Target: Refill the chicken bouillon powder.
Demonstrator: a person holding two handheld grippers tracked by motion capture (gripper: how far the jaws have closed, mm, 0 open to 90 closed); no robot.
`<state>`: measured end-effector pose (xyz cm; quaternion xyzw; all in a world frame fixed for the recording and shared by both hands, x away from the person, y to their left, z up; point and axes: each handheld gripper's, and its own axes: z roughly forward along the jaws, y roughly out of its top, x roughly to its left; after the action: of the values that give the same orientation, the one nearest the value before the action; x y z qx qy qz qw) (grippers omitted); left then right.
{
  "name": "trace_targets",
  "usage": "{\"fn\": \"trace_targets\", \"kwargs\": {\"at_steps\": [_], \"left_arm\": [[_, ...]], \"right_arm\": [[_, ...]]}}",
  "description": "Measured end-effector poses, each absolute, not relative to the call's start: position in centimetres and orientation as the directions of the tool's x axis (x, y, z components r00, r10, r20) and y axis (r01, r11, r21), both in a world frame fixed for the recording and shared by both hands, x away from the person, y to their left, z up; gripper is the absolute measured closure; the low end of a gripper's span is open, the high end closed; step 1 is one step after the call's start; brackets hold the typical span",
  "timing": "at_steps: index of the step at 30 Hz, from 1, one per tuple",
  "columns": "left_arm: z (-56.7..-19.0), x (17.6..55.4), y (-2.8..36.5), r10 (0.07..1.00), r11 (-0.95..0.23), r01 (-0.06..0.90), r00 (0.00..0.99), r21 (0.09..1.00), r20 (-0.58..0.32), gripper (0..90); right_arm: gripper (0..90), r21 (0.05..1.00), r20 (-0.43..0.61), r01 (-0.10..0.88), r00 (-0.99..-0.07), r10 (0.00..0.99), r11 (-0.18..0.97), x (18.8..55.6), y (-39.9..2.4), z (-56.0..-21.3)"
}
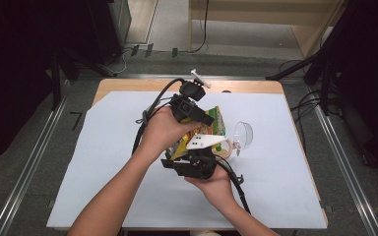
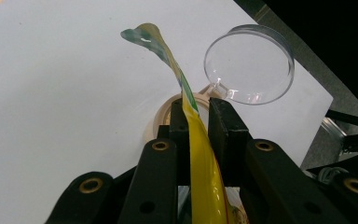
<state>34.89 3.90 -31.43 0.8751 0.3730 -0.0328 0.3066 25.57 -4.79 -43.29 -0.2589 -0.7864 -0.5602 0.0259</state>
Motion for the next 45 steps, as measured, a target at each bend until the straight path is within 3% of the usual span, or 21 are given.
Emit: {"fn": "trace_targets", "kwargs": {"at_steps": [17, 45], "left_arm": [[-31.46, 35.12, 4.53, 0.625, -0.51, 0.69, 0.707, 0.513, -0.33, 80.0], [-31.32, 34.74, 3.77, 0.62, -0.536, 0.672, 0.724, 0.511, -0.303, 80.0]], "right_arm": [[71.1, 0.866, 0.322, 0.43, -0.87, 0.373, 0.256, 25.38, -4.64, -43.01], [71.8, 0.864, 0.326, 0.435, -0.866, 0.379, 0.253, 25.51, -4.85, -43.23]]}}
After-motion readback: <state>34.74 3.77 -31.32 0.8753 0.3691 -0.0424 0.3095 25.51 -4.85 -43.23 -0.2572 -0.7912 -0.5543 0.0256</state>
